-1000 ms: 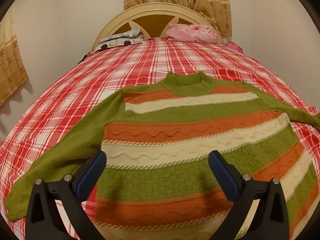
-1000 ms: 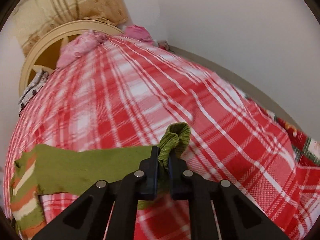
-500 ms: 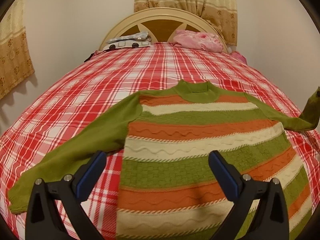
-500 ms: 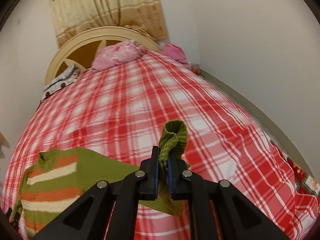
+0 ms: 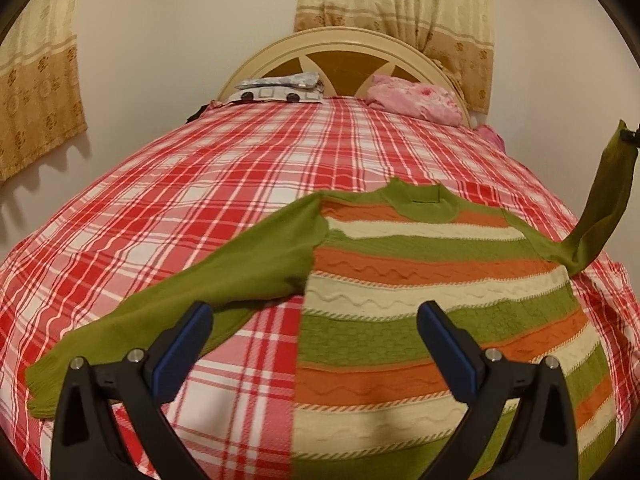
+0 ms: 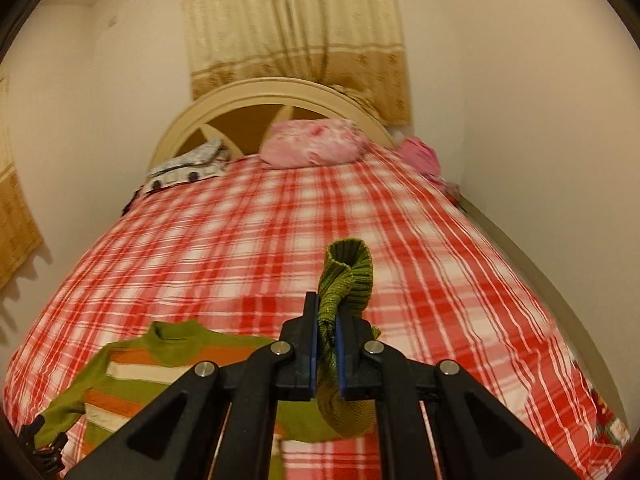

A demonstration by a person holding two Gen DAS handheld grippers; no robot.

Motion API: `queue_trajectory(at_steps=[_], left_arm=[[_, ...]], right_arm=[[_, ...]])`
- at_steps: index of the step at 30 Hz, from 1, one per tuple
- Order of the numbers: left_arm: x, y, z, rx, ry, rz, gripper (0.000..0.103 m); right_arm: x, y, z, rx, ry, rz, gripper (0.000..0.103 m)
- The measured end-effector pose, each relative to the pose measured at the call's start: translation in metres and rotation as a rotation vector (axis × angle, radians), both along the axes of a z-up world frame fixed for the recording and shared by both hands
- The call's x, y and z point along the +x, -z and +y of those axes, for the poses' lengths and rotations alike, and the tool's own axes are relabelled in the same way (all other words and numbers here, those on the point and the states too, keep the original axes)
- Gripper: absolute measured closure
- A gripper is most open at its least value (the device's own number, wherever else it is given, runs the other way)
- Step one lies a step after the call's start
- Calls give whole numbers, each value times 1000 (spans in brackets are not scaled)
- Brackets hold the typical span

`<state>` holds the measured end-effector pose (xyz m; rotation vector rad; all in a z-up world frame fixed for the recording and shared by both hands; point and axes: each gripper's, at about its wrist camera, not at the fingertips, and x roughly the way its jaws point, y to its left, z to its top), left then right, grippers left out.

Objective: Fold small clothes
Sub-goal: 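Lift the sleeve cuff with the right tool and fold it across the sweater body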

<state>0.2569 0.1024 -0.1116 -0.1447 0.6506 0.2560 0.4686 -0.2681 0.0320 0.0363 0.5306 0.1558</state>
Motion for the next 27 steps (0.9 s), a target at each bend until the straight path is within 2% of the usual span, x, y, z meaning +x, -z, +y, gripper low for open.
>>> queue_trajectory(at_steps=[9,15,19,27], left_arm=[[-10,8,26,-45,-32,0,0],[-16,11,45,-70,-60,-5,0],[-20,14,56,-80,-78,-4,0],[-27,24,76,-102,-120,12,0]], right_arm=[[-8,-20,91,-46,-151,-35,97],[-16,-17,158,-64,-261,-37,97],[-17,0,200,-70,-325,-17,97],[-12,71,269,-21,-400,87,97]])
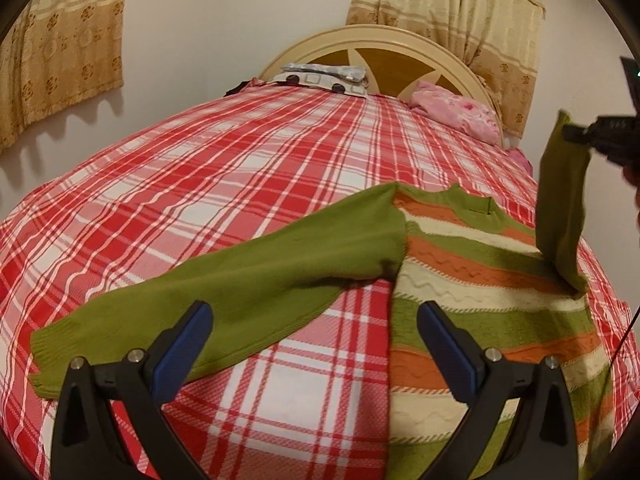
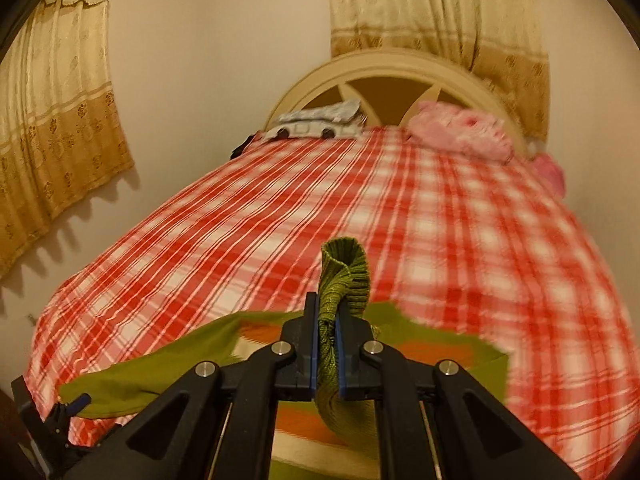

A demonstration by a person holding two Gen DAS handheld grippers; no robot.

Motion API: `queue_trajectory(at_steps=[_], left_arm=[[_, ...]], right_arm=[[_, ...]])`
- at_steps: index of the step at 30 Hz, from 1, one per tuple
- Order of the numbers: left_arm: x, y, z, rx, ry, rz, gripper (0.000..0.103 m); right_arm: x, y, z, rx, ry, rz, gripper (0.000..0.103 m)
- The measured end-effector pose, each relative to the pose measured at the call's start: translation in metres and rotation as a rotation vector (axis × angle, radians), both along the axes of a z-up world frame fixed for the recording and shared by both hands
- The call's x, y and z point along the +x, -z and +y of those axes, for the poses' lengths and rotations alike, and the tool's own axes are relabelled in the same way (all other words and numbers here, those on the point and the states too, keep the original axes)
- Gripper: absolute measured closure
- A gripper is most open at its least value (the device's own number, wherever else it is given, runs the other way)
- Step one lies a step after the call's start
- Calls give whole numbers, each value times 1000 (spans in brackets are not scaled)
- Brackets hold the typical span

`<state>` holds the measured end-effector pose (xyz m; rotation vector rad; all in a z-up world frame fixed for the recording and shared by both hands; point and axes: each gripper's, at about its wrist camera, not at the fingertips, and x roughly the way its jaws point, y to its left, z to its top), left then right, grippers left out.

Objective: Fold small clothes
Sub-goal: 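Lift the sleeve cuff with the right tool and fold it across the sweater body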

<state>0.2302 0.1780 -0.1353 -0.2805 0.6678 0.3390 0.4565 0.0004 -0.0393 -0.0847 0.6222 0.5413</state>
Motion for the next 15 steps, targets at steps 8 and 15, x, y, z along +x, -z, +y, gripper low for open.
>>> queue_trajectory(at_steps=[8,15], left_arm=[[-5,8,6,1,-13,23,0],[-8,18,10,-19,-24,42,0]], right_arm=[[-5,80,57,-25,-48,99,98],[-3,115,74,-32,-56,161,98]])
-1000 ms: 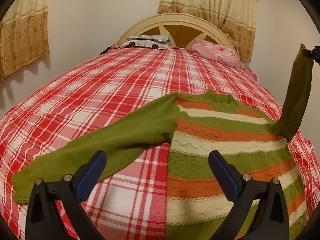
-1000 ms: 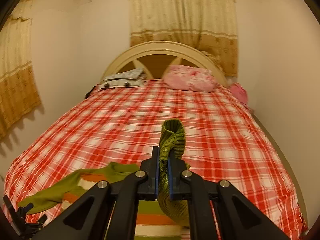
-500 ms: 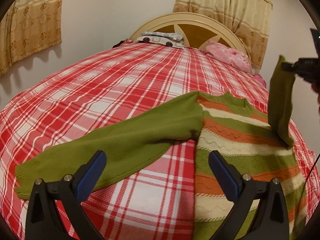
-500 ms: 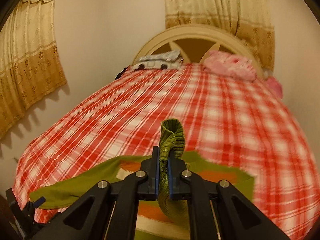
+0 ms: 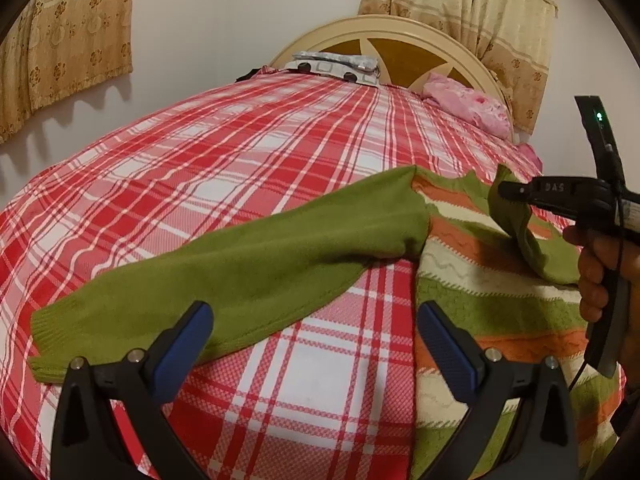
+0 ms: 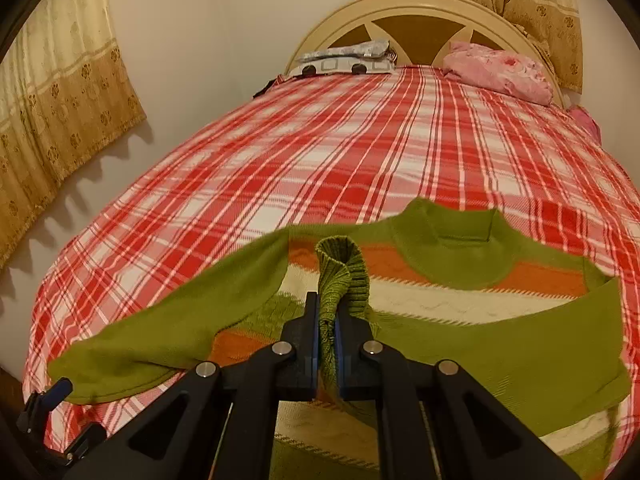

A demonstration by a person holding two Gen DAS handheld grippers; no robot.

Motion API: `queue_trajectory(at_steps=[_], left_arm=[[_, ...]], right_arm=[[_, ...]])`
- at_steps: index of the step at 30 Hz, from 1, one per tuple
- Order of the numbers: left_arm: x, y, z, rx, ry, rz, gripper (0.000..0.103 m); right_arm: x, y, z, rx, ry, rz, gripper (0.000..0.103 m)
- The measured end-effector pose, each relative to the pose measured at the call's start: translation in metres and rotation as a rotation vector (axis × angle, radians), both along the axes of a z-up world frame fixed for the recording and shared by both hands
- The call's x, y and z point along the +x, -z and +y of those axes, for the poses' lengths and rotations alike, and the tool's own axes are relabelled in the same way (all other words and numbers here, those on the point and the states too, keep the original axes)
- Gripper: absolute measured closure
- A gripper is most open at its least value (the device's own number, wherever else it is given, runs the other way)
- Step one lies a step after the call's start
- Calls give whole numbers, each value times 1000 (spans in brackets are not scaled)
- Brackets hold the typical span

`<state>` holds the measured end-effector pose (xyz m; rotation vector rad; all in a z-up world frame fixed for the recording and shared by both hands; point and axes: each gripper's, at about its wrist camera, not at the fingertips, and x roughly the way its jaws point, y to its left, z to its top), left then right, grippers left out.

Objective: Fold small clothes
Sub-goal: 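Lift the sleeve cuff with the right tool and fold it across the sweater body, then release the sleeve with the right tool while the left tool grasps the other sleeve cuff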

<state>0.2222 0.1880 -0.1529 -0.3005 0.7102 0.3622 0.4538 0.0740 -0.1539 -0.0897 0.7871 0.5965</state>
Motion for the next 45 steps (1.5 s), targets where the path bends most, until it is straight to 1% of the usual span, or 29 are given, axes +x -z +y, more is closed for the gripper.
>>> queue_trajectory(at_steps=[2,5,10,15,20,24,26,27,29,30,31,32,33,35,38,39,41,42,44,45], left_arm=[[0,3,1,-7,-2,7,0],[-1,5,2,-12,-7,13,0],[-3,4,3,-14,-12,8,0],[-4,3,2,-15,-12,10,0],[-7,1,2,-10,-19,8,0],[-10,0,2,-9,-24,8,0],[-12,0,2,-4,-28,12,0],[-14,-1,3,-1,-29,11,0],[-18,-1,5,15,-36,8,0],[-21,-1,7,34,-50,9,0],[-24,-1,10,55,-72,14,0],[-27,0,14,69,-93,18,0],[-31,2,20,63,-101,15,0],[-36,5,31,40,-118,17,0],[-43,12,45,14,-136,39,0],[-47,14,50,1,-146,48,0],[-56,16,57,-8,-167,49,0],[-61,16,60,0,-183,49,0],[-69,17,68,18,-205,54,0],[-74,18,73,27,-222,65,0]], right_arm=[[0,3,4,7,-3,7,98],[-3,2,12,5,-19,-8,98],[-5,7,22,7,-29,-5,98],[-4,29,30,-3,-32,47,98],[-8,55,40,-41,-49,82,98],[-7,63,41,-25,-54,91,98],[-5,67,43,-17,-91,116,98],[-5,68,43,-12,-103,126,94],[-7,67,37,22,-142,148,92],[-9,67,35,30,-161,155,78],[-12,65,32,33,-179,159,54],[-17,63,28,44,-203,157,43],[-22,59,22,65,-222,150,39],[-27,55,13,59,-203,129,39],[-23,59,0,28,-124,118,39],[-21,63,0,15,-107,122,39],[-19,69,0,30,-101,149,39],[-23,69,2,35,-114,145,38],[-37,69,17,38,-233,171,38],[-43,70,22,27,-270,177,38]])
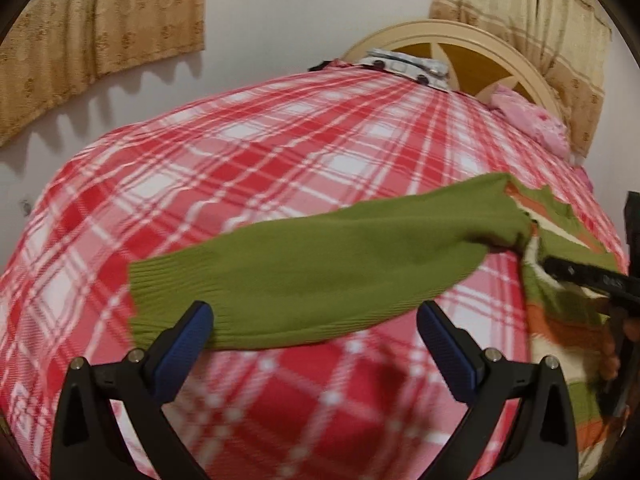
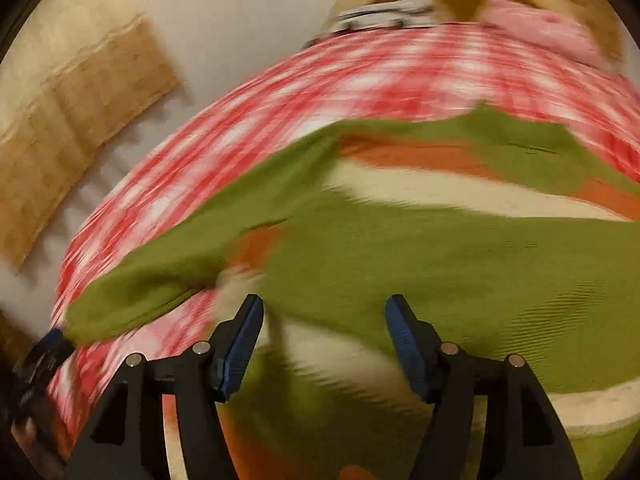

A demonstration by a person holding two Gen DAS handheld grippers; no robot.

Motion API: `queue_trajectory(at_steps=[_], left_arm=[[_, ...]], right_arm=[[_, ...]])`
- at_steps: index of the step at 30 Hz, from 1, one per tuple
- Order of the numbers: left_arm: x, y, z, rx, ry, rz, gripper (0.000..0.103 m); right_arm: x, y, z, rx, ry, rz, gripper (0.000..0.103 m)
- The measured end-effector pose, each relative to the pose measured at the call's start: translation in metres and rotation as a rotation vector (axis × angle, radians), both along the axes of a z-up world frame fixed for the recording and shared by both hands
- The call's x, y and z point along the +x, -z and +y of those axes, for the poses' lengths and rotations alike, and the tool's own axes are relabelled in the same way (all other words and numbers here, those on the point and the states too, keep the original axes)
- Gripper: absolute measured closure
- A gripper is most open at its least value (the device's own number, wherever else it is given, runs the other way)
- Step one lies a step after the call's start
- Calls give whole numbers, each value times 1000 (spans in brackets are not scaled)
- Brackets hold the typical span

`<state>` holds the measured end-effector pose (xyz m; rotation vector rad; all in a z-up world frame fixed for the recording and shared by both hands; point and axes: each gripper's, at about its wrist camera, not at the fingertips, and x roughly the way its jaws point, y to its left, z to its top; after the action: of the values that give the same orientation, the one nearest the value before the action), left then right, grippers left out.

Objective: Fold small clothes
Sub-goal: 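Release the sleeve with the right tool while the left tool grasps the other sleeve cuff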

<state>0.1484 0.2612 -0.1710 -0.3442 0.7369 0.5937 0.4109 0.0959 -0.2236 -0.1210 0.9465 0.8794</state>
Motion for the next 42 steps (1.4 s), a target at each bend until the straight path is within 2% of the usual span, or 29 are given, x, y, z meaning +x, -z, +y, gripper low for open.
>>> queue_trajectory(at_steps=[2,4,6,9,13,17,20,21,25,28,37,40,42], left_arm=[[-8,2,10,7,-34,18,0],[-20,3,21,13,-71,21,0],[-30,3,32,23,-109,25,0],[-42,3,45,29,-152,28,0],[-51,7,62,-15,-202,12,1],[-58,12,75,-75,-245,9,13],[-69,16,79,-123,-281,-25,14],[-72,18,78,-138,-279,-36,15],[-71,23,72,-174,-264,-42,29],[-69,27,65,-248,-263,-76,35],[-55,26,59,-324,-278,-190,35],[-52,29,65,-326,-302,-223,42],[-51,31,68,-328,-313,-245,53]], right_arm=[[-16,1,10,-17,-72,0,38],[-24,3,11,-28,-94,-27,38],[-33,8,10,-77,-97,-87,38],[-32,11,7,-73,-85,-77,38],[-28,13,4,-68,-68,-75,38],[-32,14,2,-61,-54,-84,37],[-34,15,0,-57,-49,-91,37],[-34,15,0,-56,-48,-91,37],[-34,16,0,-53,-48,-90,37],[-34,17,0,-54,-47,-93,37],[-34,17,-2,-56,-46,-101,37],[-34,17,-2,-56,-46,-101,37],[-34,16,-1,-58,-44,-104,37]])
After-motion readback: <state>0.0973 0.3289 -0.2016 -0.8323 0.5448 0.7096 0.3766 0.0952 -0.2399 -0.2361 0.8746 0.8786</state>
